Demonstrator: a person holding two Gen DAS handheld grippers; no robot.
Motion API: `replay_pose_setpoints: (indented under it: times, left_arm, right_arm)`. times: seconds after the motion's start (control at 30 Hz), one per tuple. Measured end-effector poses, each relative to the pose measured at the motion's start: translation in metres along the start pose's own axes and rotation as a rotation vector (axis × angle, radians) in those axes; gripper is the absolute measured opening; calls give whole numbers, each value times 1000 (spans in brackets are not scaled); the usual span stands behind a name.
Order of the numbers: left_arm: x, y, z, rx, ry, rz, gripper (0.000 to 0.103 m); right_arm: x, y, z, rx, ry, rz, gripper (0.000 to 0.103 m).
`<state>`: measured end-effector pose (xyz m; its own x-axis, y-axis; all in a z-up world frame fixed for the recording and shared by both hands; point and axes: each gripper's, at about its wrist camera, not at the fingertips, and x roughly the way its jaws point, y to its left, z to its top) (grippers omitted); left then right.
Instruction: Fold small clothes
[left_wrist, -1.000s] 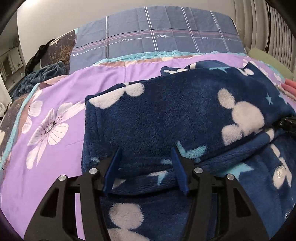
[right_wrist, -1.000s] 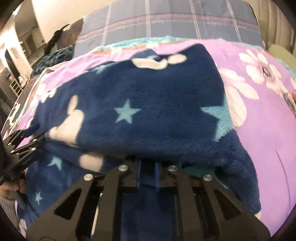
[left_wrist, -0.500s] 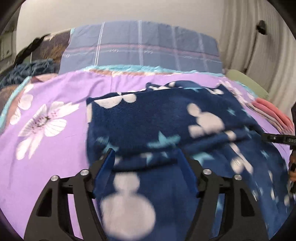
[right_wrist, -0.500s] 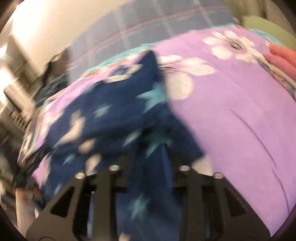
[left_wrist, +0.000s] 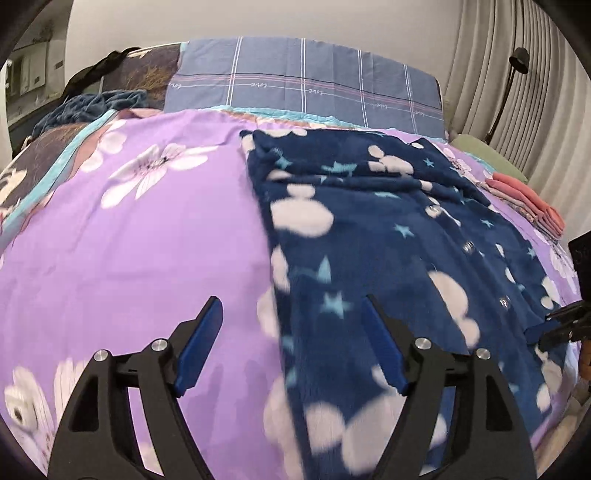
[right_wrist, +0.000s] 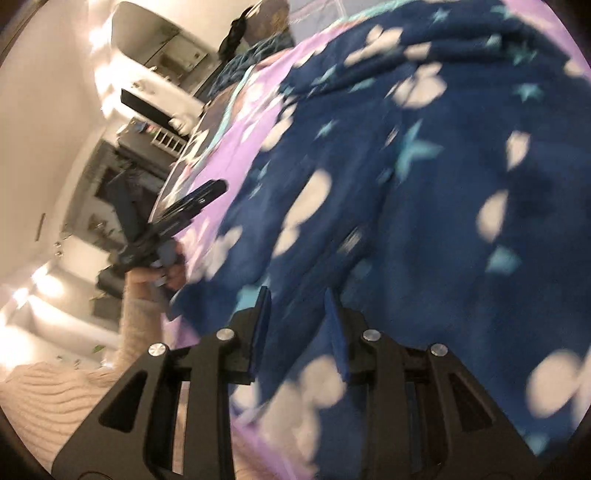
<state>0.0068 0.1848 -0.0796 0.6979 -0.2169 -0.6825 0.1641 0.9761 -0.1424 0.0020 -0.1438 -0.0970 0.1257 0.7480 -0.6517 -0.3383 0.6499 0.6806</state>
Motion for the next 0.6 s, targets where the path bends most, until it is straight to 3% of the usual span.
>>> replay_pose_setpoints:
  times: [0.13, 0.2, 0.3, 0.4, 0.5, 0.6]
  left_arm:
    - [-17, -5, -18, -19, -10, -52, 78]
    - [-24, -10, -26, -17, -11, -67, 84]
    - [-34, -16, -34, -2, -26, -89, 84]
    - [-39, -19, -39, -2, -30, -68, 84]
    - [-48, -17, -47, -4, -28, -55, 84]
    - [-54, -14, -52, -7, -28, -61, 84]
  right_arm:
    - [7, 8, -20, 12, 44, 9, 47]
    - [8, 10, -26, 12, 47, 6, 48]
    - [17, 9, -24, 25, 40, 27, 49]
    - [23, 9, -20, 56, 22, 47, 11]
    - [-7, 23, -21, 20, -84, 69, 9]
    - [-48, 32, -25, -44, -171, 5, 9]
